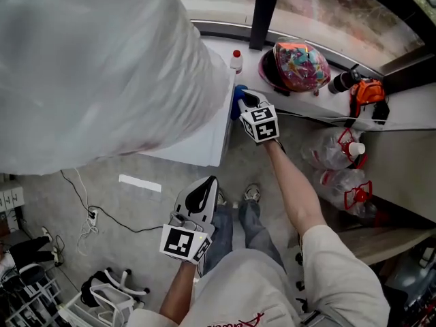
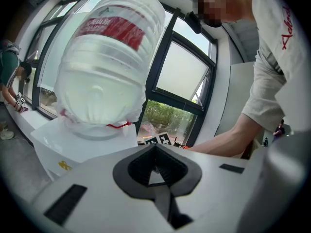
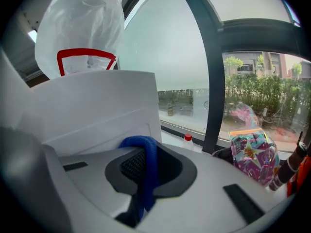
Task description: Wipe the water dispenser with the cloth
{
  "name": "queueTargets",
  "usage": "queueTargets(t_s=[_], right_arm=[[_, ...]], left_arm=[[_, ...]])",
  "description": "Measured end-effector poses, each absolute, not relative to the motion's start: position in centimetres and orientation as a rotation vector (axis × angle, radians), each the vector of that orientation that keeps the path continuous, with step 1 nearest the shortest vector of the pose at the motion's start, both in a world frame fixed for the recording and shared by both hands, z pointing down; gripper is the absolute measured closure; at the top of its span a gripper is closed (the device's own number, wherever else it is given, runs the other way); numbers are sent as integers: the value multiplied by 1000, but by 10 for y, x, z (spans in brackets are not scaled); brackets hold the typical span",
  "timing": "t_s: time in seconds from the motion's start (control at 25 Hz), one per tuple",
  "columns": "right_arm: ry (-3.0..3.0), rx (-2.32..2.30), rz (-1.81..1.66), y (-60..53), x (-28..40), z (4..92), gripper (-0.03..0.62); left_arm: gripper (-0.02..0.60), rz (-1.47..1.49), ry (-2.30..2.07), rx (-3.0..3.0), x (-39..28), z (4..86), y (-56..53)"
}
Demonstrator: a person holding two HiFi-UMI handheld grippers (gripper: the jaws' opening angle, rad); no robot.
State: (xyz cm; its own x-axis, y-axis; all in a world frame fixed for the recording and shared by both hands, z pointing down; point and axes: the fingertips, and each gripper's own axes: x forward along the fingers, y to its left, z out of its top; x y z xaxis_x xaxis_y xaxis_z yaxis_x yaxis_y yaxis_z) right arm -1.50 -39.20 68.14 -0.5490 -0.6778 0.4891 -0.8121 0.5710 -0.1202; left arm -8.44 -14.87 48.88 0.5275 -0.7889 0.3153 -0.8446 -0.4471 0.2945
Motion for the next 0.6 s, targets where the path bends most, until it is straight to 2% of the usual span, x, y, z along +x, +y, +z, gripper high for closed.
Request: queueTargets(t_s=[0.28, 0.6], right_arm=[[-2421, 1232, 442, -388, -7, 674, 563], [-2424, 1214, 451, -287, -6, 679, 563]], left_arm=[[569, 178, -1330, 2359, -84, 492, -143], [571, 171, -1299, 2419, -74, 489, -130]])
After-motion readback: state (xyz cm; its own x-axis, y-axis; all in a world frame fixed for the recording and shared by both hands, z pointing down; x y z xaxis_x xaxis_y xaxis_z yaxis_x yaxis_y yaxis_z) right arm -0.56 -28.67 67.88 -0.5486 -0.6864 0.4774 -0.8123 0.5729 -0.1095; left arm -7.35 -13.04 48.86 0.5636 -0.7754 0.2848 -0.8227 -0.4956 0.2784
